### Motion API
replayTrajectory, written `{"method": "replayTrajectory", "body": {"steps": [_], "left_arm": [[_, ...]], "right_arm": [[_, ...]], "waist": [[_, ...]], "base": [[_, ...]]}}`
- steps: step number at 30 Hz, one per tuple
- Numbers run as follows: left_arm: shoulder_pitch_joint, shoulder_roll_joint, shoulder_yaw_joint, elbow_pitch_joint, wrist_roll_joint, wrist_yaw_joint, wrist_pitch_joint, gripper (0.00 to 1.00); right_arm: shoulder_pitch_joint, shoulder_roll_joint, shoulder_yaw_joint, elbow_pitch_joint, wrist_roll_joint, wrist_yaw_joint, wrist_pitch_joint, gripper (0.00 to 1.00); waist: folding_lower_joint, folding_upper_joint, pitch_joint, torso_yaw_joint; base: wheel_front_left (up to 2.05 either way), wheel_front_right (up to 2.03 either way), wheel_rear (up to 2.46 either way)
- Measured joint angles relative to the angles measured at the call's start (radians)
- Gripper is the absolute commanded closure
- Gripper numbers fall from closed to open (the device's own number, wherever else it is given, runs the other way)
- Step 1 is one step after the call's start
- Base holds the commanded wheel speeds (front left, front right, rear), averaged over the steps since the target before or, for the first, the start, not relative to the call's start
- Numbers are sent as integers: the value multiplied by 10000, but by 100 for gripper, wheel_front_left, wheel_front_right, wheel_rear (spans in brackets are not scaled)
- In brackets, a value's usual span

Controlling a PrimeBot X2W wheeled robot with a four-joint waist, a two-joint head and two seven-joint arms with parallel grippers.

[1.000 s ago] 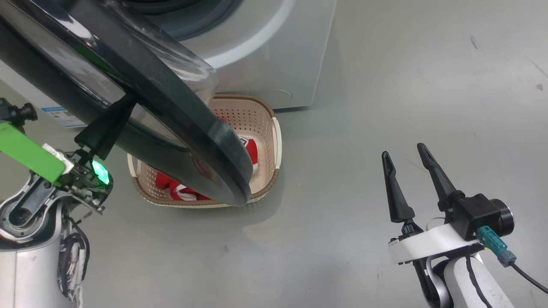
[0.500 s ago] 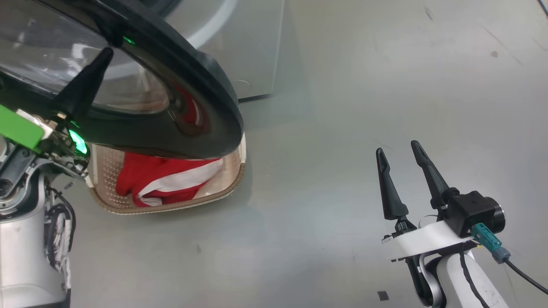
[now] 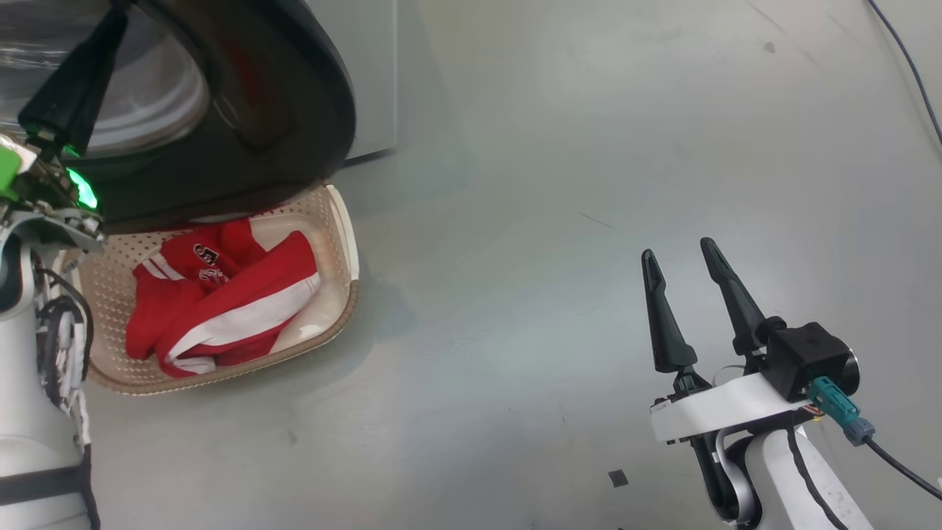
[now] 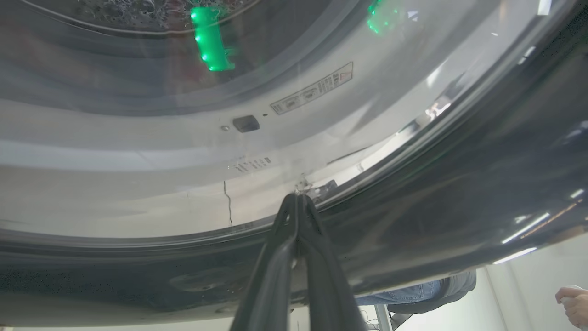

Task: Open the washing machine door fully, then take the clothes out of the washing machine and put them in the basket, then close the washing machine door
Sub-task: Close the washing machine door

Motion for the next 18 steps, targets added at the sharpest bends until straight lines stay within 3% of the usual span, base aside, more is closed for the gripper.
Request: {"method": "replayTrajectory", "body": {"steps": [8, 18], "left_arm": [[-680, 15, -13, 449, 426, -2, -372, 100], [-950, -58, -105, 803, 466, -2, -497, 100]], "right_arm": [[-74, 36, -40, 163, 127, -4, -10, 0], [-222, 58, -201, 203, 140, -25, -38, 0]], "waist": [[0, 0, 195, -452], [0, 0, 234, -443]], "base": [[0, 0, 0], [0, 0, 0]]}}
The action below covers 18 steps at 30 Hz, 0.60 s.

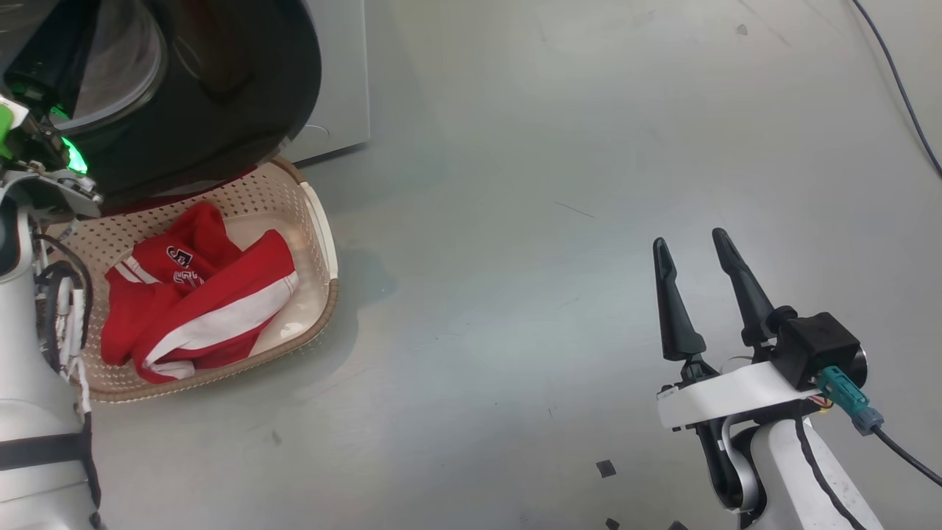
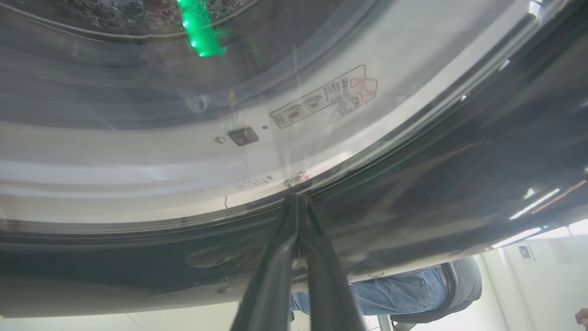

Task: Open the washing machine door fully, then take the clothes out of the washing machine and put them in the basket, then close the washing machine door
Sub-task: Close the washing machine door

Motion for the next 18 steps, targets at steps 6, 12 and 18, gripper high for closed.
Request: {"method": "replayTrajectory", "body": {"steps": [6, 12, 18], "left_arm": [[5, -180, -50, -59, -109, 0, 2, 100], [338, -426, 134, -299, -451, 0, -54, 100], [1299, -656, 454, -625, -752, 0, -178, 100]], "right_arm": [[-24, 4, -153, -113, -13, -63, 0, 0], [-27, -8, -305, -113, -104, -63, -2, 0], [-30, -107, -422, -105, -244, -61, -2, 0]], "waist": [[0, 0, 3, 292], [0, 0, -67, 705], [0, 0, -222, 1202]], "base": [[0, 0, 0], [0, 0, 0], [0, 0, 0]]}}
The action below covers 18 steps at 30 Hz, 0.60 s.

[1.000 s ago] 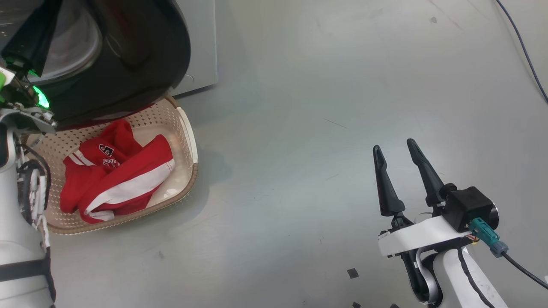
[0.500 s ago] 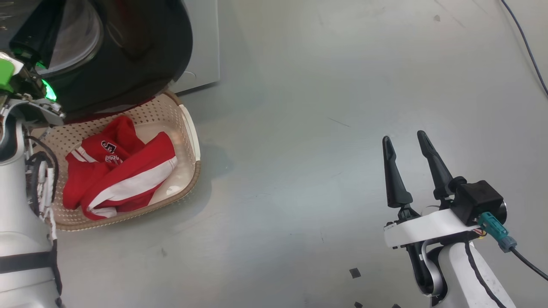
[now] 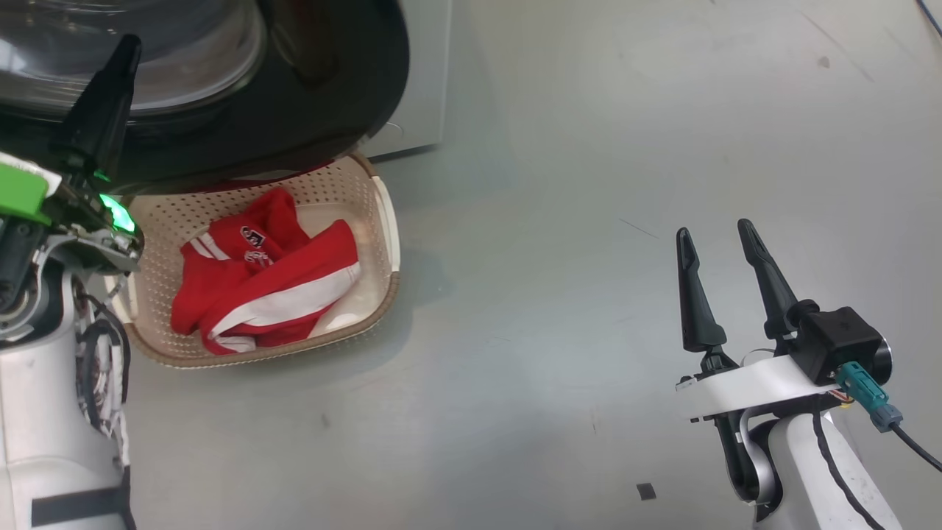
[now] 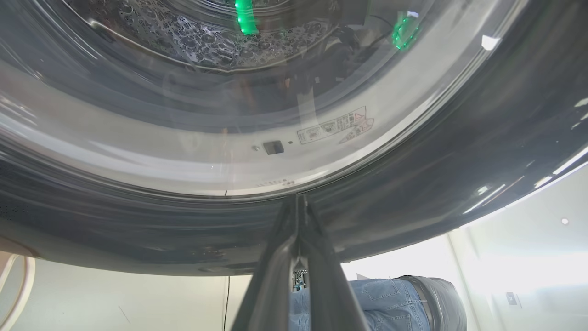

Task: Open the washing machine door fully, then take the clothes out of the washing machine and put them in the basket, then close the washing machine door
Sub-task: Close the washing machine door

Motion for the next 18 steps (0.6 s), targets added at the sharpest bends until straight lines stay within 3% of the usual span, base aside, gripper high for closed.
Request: {"method": "replayTrajectory", "body": {"steps": [8, 13, 14, 16, 18], "left_arm": [[1360, -127, 326, -556, -71, 0, -318, 100], [2253, -345, 405, -928, -130, 0, -447, 47], [2409, -359, 439, -984, -130, 0, -531, 14], [2733, -364, 497, -1108, -134, 0, -600, 0], [3071, -370, 508, -1216, -132, 0, -675, 0]], "right_arm": [[9, -182, -107, 130, -142, 10, 0, 0], [60, -295, -148, 238, -150, 33, 0, 0], [67, -295, -150, 265, -165, 35, 0, 0], [68, -295, -146, 305, -219, 48, 0, 0], [89, -295, -144, 353, -221, 100, 0, 0]], "waist": [[0, -1, -334, 708], [0, 0, -617, 1126], [0, 0, -680, 1199], [0, 0, -825, 1328], [0, 0, -985, 1435]], "base": [[0, 0, 0], [0, 0, 0], [0, 0, 0], [0, 0, 0], [0, 0, 0]]}}
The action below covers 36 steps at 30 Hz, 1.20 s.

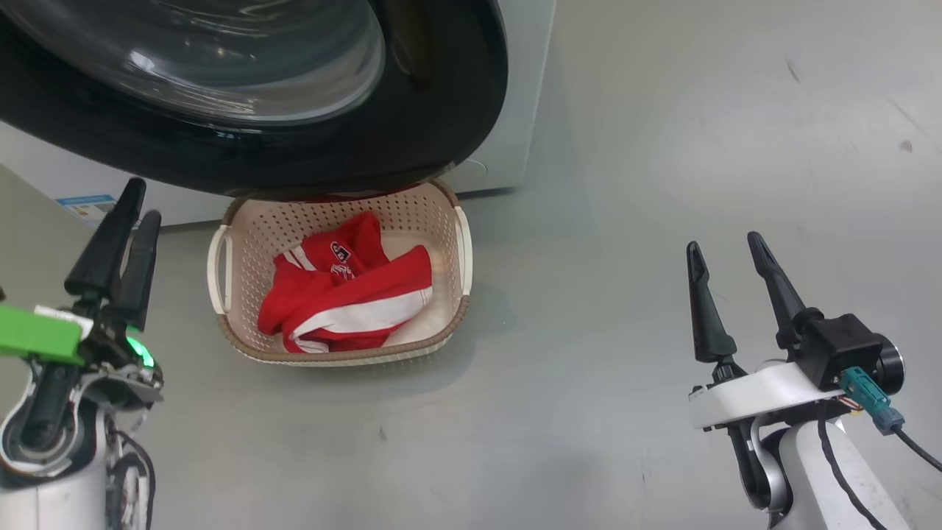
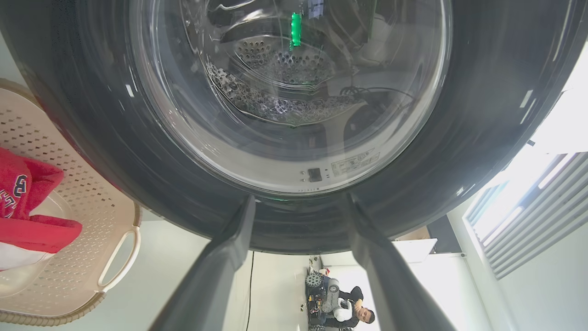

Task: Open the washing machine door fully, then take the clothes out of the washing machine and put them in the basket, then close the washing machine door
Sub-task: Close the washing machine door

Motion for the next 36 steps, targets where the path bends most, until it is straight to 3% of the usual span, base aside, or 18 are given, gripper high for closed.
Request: {"method": "replayTrajectory", "body": {"steps": [11, 17, 23, 30, 36], "left_arm": [[1618, -79, -236, -405, 543, 0, -807, 0], [2249, -84, -698, -1009, 1812, 0, -1569, 0], [2573, 29, -1427, -2203, 3714, -2, -2635, 0], [2778, 863, -2203, -3189, 6301, -4, -3795, 0], [3596, 1315, -2493, -3118, 8389, -8, -4660, 0]], "right_arm": [[570, -92, -119, 224, -10, -2, 0, 0], [874, -134, -192, 314, -10, -15, 0, 0], [1015, -244, -265, 284, -12, -21, -2, 0], [1137, -305, -307, 146, -86, -96, -2, 0], [1255, -316, -314, 48, -88, -105, -2, 0]], "waist": [[0, 0, -852, 489], [0, 0, -1352, 809], [0, 0, -1851, 1178], [0, 0, -2232, 1419], [0, 0, -2411, 1454]], "base": [[0, 0, 0], [0, 0, 0], [0, 0, 0], [0, 0, 0], [0, 0, 0]]}}
